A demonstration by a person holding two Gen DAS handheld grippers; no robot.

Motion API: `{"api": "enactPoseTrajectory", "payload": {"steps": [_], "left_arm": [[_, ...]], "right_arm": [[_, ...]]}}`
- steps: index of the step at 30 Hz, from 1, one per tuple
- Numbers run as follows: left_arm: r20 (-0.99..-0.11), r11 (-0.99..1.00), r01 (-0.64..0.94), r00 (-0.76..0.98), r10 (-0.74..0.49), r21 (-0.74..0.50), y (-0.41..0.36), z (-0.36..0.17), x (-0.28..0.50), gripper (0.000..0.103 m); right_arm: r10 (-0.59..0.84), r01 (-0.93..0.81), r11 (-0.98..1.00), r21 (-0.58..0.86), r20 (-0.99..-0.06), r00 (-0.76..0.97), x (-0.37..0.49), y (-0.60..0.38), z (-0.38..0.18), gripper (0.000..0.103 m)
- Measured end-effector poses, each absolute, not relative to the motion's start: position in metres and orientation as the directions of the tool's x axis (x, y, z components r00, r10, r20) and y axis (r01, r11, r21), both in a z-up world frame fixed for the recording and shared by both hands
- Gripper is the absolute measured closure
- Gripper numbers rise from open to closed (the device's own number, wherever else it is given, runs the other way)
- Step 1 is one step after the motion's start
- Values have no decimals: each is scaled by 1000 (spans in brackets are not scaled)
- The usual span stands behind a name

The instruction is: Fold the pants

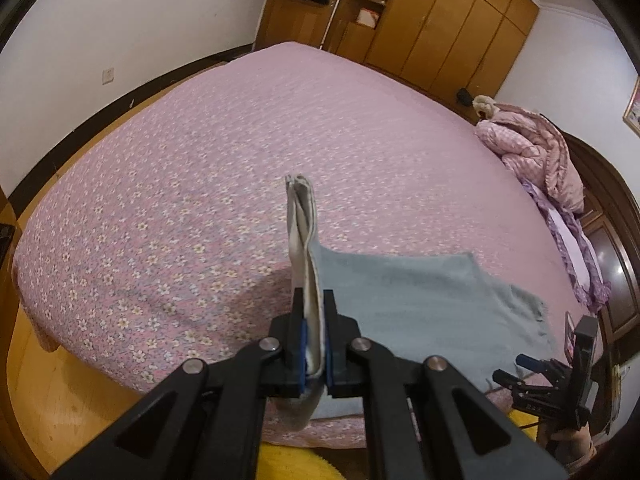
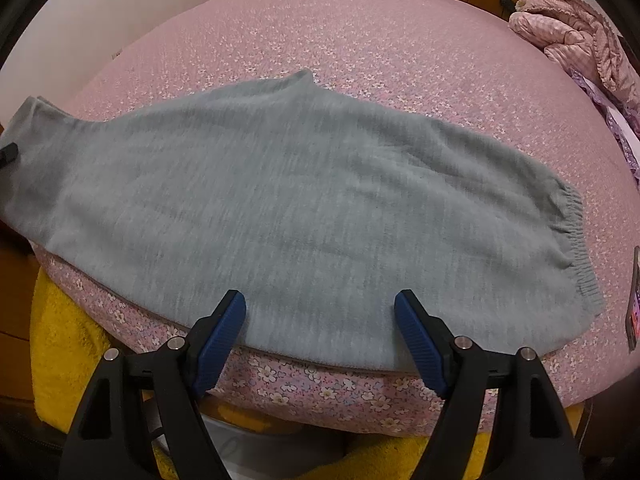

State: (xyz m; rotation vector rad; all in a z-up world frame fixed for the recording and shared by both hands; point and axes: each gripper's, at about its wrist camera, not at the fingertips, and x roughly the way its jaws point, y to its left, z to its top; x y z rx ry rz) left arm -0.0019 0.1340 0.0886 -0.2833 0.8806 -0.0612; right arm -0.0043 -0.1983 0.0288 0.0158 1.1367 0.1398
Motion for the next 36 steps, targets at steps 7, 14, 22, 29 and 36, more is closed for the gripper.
{"api": "enactPoseTrajectory", "payload": {"steps": [7,14,22,29,36], "left_arm": [[-755,969,-21,631,-178,-246,110,100,-4,97],[-758,970,28,619,-206,-241,81,106,-3,97],[-775,960,92,573,-268,-263,44,108,5,97],[-803,958,150,523,-287,-245,0,92,18,97],[-844,950,192,439,-307,-246,-38,59,31,97]], "right_arm": [[121,-100,991,87,-900,419,-8,-204,31,24],[126,-96,991,93,-894,431,-12,-212,34,24],[124,-84,992,97,-891,436,-15,-222,32,24],[129,-64,992,113,-890,437,-15,-235,28,24],[134,-38,991,130,-895,427,-16,-245,23,24]]}}
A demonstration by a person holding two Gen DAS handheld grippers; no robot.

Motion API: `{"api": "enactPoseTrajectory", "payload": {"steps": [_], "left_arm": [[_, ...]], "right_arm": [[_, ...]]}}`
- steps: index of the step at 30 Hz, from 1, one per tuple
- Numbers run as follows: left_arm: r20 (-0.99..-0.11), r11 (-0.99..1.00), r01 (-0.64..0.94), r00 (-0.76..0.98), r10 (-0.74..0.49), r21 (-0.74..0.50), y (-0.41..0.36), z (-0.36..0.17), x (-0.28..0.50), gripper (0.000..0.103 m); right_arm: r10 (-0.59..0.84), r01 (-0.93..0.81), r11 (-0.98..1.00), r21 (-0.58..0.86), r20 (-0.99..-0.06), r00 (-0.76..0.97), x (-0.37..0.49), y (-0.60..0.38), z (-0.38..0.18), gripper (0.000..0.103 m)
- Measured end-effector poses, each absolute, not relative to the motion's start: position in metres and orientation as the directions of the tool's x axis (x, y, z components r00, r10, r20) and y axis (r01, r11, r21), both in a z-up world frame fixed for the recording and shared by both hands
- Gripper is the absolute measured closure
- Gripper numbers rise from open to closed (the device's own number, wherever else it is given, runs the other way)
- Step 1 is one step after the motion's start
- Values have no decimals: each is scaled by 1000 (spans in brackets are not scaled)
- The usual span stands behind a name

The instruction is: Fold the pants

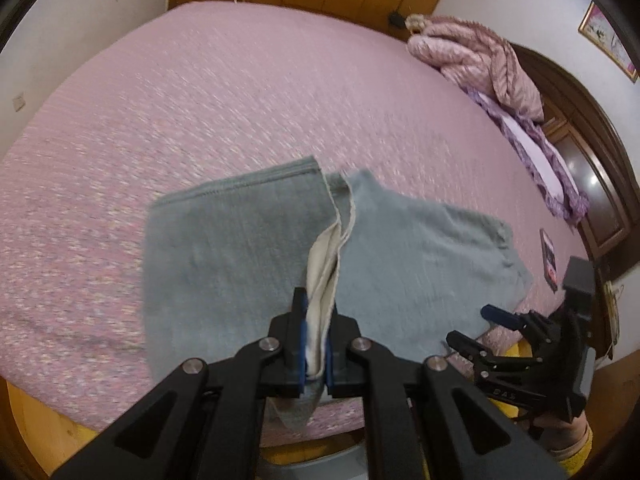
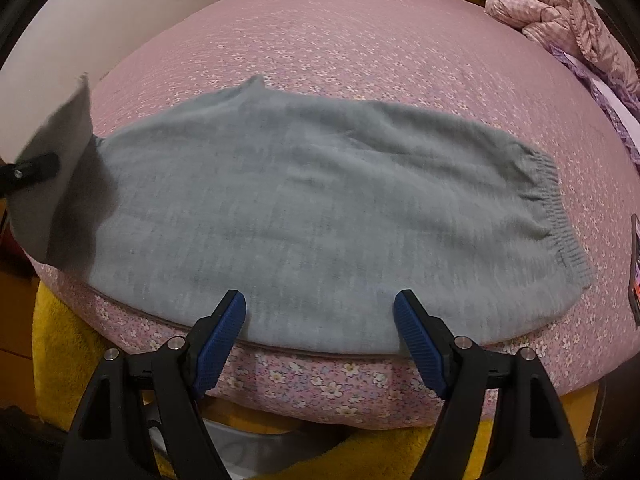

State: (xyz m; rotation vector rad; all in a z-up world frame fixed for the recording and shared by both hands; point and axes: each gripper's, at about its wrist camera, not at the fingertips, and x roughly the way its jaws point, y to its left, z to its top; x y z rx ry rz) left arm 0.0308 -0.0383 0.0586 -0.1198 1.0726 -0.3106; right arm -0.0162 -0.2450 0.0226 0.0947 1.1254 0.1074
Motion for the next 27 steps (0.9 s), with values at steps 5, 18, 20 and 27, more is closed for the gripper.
{"api": "enactPoseTrajectory", "payload": {"steps": [5,18,20,27], "left_arm": [[-870,952,205,397,-292,-226,-57,37,41,97],[-903,959,222,349,-249,-178,-75,8,50,94],[-906,957,233,342,-250,-175,-77,9,50,84],[-886,945,268,371,-280,-186,-73,34,34,60]], "right_arm": [[139,-34,990,137,-898,418,-15,-247,19,24],[123,-42,992,115,-906,405,-14,-246,12,24],[118,-40,993,111,-907,403,-13,-246,12,24],[105,-38,994,98,-914,392,-11,-243,10,24]]}}
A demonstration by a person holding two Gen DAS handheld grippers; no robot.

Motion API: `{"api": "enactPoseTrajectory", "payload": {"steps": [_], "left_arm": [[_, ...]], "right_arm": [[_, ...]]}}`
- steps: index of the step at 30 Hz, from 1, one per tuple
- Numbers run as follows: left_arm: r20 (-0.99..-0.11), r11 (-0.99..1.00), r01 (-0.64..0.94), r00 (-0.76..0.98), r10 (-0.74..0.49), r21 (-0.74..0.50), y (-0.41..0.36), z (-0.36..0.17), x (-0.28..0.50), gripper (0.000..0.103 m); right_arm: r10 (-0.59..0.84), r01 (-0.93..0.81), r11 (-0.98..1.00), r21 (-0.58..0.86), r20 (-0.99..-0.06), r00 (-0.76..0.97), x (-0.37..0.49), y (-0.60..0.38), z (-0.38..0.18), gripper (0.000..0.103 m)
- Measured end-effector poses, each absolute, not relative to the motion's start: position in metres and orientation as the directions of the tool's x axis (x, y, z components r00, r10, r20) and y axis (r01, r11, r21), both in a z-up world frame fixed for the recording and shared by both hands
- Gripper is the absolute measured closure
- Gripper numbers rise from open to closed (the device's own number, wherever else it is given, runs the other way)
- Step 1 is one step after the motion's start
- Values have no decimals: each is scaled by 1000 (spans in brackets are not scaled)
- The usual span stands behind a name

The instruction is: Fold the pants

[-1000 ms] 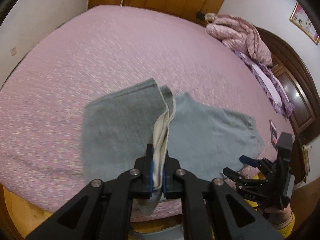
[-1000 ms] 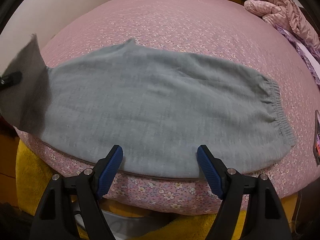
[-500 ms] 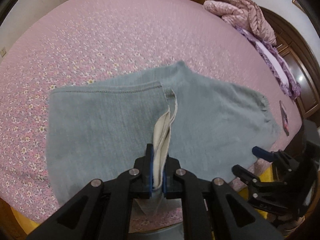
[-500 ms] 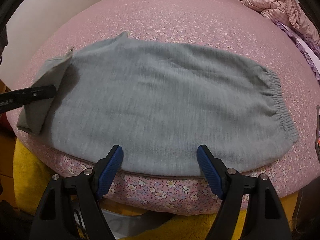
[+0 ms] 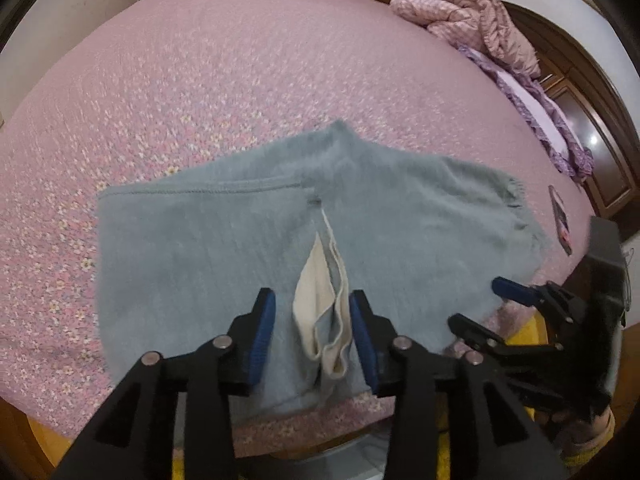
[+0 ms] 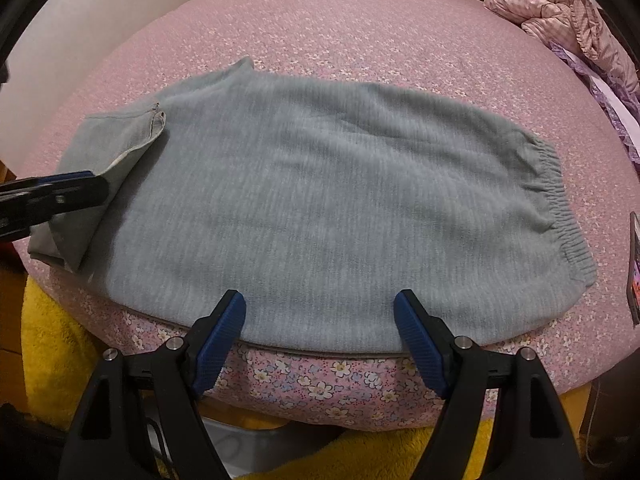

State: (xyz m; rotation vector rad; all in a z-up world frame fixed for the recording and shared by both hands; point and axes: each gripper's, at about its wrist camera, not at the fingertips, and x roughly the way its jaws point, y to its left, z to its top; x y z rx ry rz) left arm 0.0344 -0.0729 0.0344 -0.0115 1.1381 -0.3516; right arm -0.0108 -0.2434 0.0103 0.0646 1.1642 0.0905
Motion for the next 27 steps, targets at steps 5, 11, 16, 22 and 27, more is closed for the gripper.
{"api": "enactPoseTrajectory", "payload": {"steps": [5,11,16,22,27], "left_arm": [[-860,951,244,426,-281,-189,-52,53,22,54],[-856,977,121,472,-210,-174,-6,48,20,53],[-882,992,27,456,-120,-121,18,29,21,53],[-898,987,-12,416,-139,-159,33,9,15,53],[-897,985,-17,414,-151,-174,36,4,14,52]], "right_arm": [[109,-26,994,107,-914,390,-9,-244,17,24],[158,-33,987,159,-895,418,2,-238,35,24],[259,-83,965,247,-882,393,19,-213,42,24],[386,-89,921,380,-860,334,48,-185,39,24],[379,-111,925,362,-880,286,63,-159,24,24]]}}
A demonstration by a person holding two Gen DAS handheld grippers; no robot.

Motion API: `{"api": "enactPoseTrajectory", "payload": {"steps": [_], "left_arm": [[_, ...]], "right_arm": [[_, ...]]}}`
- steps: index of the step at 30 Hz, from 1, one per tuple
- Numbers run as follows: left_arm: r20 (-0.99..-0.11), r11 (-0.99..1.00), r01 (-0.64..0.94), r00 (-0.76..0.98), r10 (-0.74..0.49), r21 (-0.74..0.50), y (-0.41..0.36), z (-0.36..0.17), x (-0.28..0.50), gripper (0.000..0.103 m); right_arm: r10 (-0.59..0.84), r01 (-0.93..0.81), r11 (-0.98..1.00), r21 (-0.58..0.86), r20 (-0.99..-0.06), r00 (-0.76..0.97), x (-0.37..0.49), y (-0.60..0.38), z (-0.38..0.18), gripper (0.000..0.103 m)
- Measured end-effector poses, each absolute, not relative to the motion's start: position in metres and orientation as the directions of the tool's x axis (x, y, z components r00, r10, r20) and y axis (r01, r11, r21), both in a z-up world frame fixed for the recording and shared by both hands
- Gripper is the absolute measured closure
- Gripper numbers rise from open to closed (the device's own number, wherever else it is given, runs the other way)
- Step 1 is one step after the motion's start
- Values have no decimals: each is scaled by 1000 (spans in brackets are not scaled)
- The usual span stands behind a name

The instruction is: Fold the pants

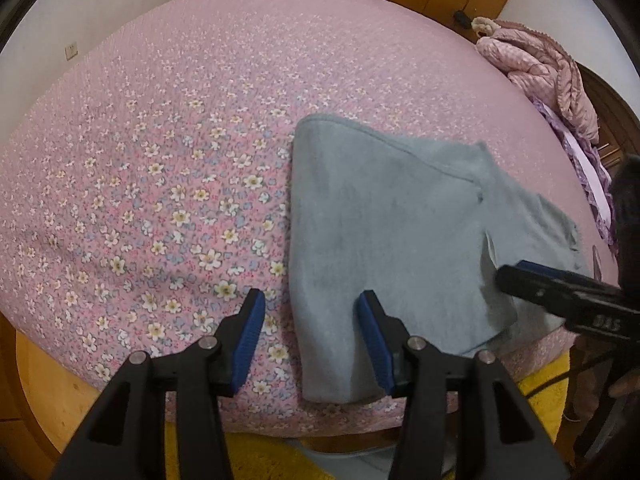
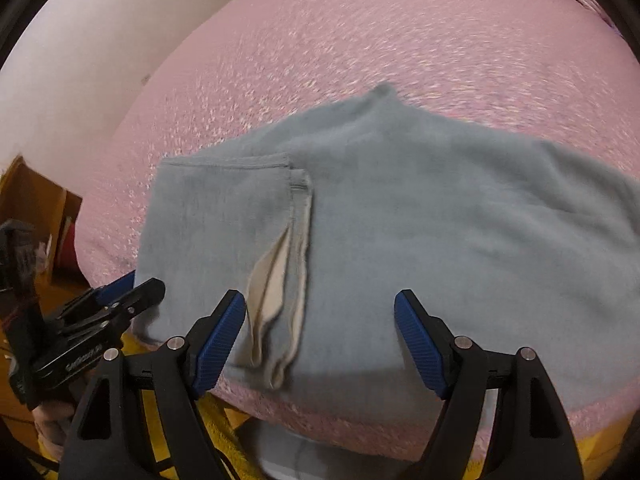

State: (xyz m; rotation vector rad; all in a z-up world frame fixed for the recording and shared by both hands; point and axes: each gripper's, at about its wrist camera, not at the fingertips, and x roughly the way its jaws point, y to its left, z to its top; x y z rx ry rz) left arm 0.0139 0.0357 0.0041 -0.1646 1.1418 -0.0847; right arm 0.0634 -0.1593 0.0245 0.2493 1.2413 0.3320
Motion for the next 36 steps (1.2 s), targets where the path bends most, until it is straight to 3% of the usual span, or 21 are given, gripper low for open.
{"api": "enactPoseTrajectory", "payload": {"steps": [10,12,14,15,21,24,36], "left_arm": [[-892,981,-36,423,-159,-192,42,-2,13,48],[-892,981,-36,424,-158,-192,42,-2,13,48],[-892,980,-41,424,-158,-193,41,-1,13,48],[-892,980,-42,424,-157,-192,41,-1,13,48],[-890,983,-39,432,-147,-182,39,6,12,48],[-884,984,-34,446,-141,-174,42,12,11,48],[-858,982,-19,491,-154,-187,48,32,7,48]], "right_arm": [[414,-186,909,373,-858,304,65,-126,18,26],[380,-194,923,332,-864,332,64,-122,18,39],[409,-200,911,360,-847,340,63,-123,21,70],[431,-190,902,388,-838,335,63,-124,20,76],[485,-149,873,464,-798,358,61,-140,28,96],[527,-155,845,511,-752,395,56,-150,47,97],[480,-186,868,461,-681,553,25,-194,136,97]]}}
